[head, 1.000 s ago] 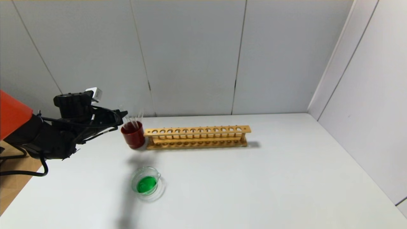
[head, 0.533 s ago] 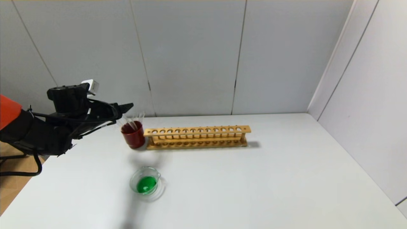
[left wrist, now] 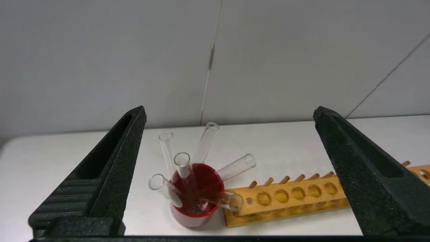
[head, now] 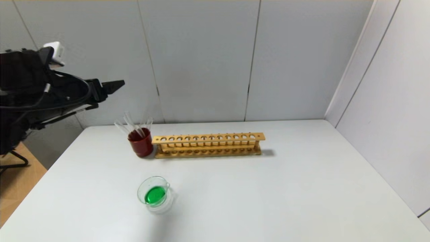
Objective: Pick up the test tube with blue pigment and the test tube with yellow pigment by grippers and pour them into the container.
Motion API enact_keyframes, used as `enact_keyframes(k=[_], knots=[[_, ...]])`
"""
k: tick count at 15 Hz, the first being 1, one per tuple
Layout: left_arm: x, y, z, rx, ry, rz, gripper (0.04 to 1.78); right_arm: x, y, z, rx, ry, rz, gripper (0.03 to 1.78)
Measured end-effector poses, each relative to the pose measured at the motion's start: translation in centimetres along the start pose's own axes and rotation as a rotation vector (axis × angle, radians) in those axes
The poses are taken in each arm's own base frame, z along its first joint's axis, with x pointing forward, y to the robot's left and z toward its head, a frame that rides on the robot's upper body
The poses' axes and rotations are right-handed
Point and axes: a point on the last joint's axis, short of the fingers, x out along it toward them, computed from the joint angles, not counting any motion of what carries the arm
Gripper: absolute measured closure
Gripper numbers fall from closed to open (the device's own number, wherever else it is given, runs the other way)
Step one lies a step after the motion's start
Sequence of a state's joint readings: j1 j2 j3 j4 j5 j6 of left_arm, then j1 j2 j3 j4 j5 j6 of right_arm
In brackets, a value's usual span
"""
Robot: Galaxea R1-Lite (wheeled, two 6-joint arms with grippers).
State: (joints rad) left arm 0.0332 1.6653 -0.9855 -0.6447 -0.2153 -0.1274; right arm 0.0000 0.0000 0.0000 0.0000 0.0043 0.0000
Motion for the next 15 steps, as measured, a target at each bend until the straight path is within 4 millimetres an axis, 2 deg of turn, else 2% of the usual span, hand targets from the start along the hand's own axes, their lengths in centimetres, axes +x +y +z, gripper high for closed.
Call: enact_keyframes(k=[2, 4, 6, 7, 9, 11, 13, 15], knots=[[-4.3, -1.6, 2.8, 0.038, -0.037, 0.024, 0.07, 0.0, 0.0, 0.0, 0.000, 0.000, 0.000, 0.06], [-9.8, -3.3, 4.8, 0.058, -0.077, 0.045, 0.07, 0.0, 0.0, 0.0, 0.000, 0.000, 0.000, 0.06], [-15.6, -4.5, 5.3, 0.070, -0.101, 0.066, 0.07, 0.0, 0.0, 0.0, 0.000, 0.000, 0.000, 0.06], [-18.7, -5.0, 5.0, 0.076, -0.108, 0.083, 0.07, 0.0, 0.0, 0.0, 0.000, 0.000, 0.000, 0.06], [-24.0, -5.7, 3.5, 0.092, -0.129, 0.109, 0.07, 0.0, 0.0, 0.0, 0.000, 0.000, 0.000, 0.06], [-29.0, -6.2, 1.0, 0.111, -0.161, 0.126, 0.07, 0.0, 0.0, 0.0, 0.000, 0.000, 0.000, 0.06], [-32.9, -6.5, -2.3, 0.125, -0.186, 0.140, 0.07, 0.0, 0.0, 0.0, 0.000, 0.000, 0.000, 0.06], [-35.2, -6.4, -6.1, 0.134, -0.181, 0.146, 0.07, 0.0, 0.0, 0.0, 0.000, 0.000, 0.000, 0.06]])
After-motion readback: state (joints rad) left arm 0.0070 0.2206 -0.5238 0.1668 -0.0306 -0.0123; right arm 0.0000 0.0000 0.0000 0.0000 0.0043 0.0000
